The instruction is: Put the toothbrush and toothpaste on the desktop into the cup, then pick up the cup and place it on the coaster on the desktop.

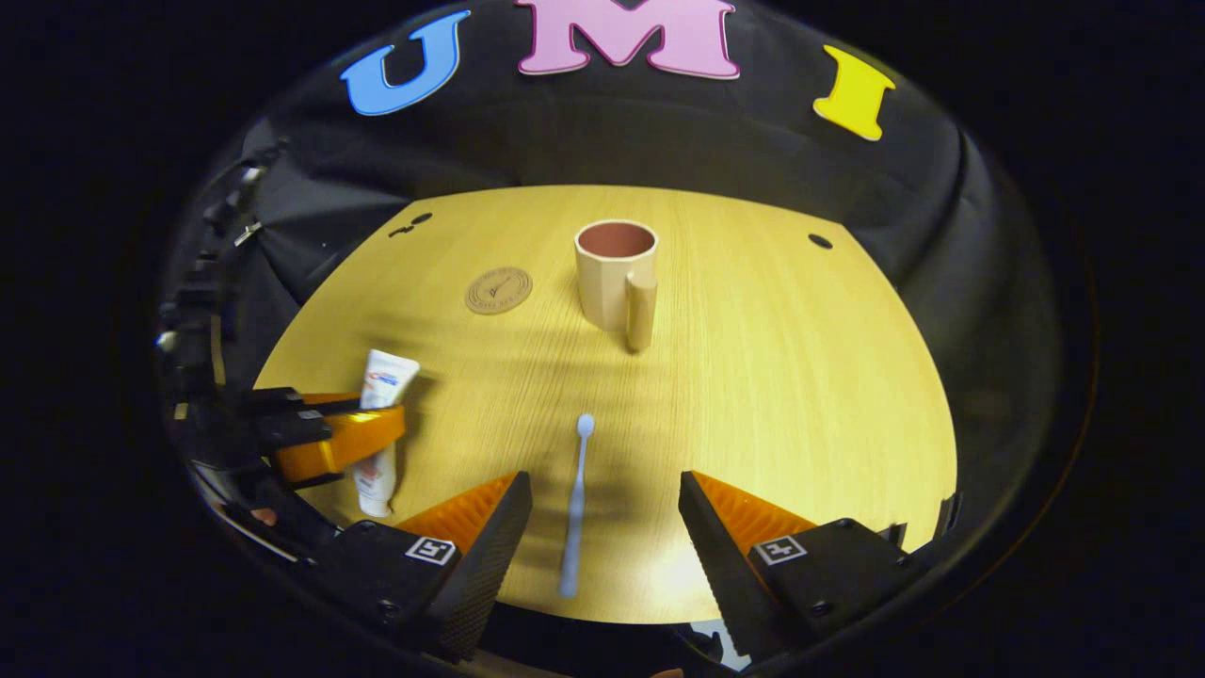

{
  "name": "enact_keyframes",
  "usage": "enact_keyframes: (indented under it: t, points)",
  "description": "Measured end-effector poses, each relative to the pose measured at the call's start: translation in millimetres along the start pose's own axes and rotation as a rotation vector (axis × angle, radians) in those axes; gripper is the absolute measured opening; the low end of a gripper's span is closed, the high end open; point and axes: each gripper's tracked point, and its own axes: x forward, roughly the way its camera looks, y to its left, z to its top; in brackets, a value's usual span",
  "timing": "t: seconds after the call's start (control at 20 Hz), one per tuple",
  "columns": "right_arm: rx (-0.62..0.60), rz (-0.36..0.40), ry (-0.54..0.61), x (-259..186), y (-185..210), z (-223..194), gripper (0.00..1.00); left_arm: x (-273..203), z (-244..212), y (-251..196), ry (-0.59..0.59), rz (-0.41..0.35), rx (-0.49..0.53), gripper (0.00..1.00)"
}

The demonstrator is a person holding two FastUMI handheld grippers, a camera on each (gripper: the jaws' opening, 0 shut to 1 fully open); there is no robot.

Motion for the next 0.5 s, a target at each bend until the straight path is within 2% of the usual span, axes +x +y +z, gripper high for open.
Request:
enact_keyframes:
  t: [0.1,0.25,0.3,0.35,0.5]
  points:
    - [0.024,-0.003,0.042,15.6,6.6,-10.3,0.93,-21.5,2.8,10.1,-0.029,-0.008,-0.006,0.28]
    - [-0.005,-0.017,0.079,32.0,10.8,-19.0,0.89,-47.3,1.3,26.6,-0.052,-0.003,-0.036,0.27]
    - [-0.019,-0.019,0.085,35.4,13.1,-20.2,0.89,-54.2,-1.1,32.4,-0.057,0.005,-0.046,0.33]
    - [-0.035,-0.025,0.087,40.0,14.1,-20.4,0.89,-60.5,-3.2,38.8,-0.058,0.014,-0.052,0.27]
    - [-0.047,-0.051,0.118,53.0,15.1,-24.3,0.84,-73.0,-15.8,53.9,-0.052,0.046,-0.065,0.28]
